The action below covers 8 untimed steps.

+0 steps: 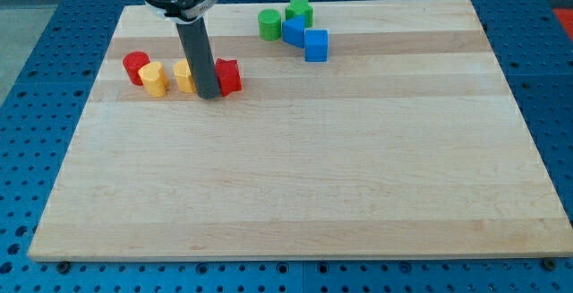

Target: Nudge the blue triangle a bit left

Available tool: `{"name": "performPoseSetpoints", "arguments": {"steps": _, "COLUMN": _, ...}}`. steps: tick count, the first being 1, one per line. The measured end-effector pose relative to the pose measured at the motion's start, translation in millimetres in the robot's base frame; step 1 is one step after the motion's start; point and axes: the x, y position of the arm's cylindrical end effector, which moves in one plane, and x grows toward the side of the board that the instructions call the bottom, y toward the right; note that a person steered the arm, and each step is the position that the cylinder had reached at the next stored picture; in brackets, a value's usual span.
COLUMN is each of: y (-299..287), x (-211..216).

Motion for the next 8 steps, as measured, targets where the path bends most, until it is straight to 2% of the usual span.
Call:
{"name": "performPoseSetpoints", "arguments": {"steps": 1, "y": 9, "x": 39}}
{"name": "performPoseSetpoints", "arguments": {"steps": 2, "y": 91, "x": 49}}
{"name": "performPoseSetpoints", "arguments": {"steps": 3, "y": 164, "x": 42}}
{"name": "performPoseSetpoints", "arguments": {"steps": 4, "y": 183, "x": 19}}
{"name": "performPoseSetpoints", "arguments": {"steps": 5, "y": 178, "x": -1}}
{"name": "performPoseSetpoints", "arguments": {"steps": 6, "y": 222, "x": -14}}
{"name": "performPoseSetpoints", "arguments": {"steps": 7, "y": 256, "x": -50}}
{"name": "performPoseSetpoints", "arguments": {"steps": 8, "y": 256, "x": -103}}
